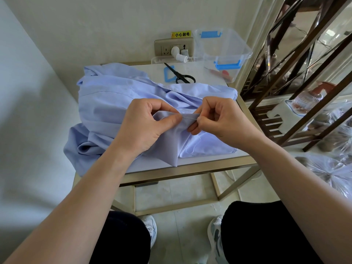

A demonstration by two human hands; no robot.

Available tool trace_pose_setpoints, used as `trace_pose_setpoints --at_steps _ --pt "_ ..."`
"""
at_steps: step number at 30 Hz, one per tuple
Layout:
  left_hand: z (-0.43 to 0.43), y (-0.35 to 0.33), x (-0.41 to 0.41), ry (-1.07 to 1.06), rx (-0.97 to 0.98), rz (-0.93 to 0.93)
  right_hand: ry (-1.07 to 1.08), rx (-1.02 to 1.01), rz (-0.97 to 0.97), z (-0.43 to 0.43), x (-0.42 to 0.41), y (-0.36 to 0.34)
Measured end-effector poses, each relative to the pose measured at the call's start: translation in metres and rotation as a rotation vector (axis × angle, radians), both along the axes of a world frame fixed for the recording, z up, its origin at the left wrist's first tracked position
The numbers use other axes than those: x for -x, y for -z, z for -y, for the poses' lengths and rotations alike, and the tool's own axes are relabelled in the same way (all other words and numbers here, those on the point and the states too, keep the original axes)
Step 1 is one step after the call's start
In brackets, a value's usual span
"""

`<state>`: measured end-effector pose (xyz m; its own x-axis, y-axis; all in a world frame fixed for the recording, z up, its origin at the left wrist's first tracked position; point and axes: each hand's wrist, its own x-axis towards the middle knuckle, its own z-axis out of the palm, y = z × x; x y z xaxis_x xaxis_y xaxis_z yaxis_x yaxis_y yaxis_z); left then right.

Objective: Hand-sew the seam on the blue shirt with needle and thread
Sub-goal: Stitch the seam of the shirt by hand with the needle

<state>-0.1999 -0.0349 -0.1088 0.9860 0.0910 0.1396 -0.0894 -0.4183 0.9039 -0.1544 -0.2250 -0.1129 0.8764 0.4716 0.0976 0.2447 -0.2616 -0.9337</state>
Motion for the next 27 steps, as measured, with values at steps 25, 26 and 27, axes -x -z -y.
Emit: trace_pose_setpoints --at_steps 25,26,27 --pt "-0.0075 -0.0002 0.0015 0.091 -0.156 0.091 0.014 -0.016 -0.025 0.0029 -0.0006 -0.0007" --pt "-0.0074 -0.0006 0.0021 0.100 -0.157 0.090 0.008 -0.016 -0.024 0.0027 -0.0006 -0.0007" --pt "-0.0074 -0.0012 0.0026 0.106 -0.159 0.088 0.003 -0.014 -0.023 0.0024 -0.0005 -0.0006"
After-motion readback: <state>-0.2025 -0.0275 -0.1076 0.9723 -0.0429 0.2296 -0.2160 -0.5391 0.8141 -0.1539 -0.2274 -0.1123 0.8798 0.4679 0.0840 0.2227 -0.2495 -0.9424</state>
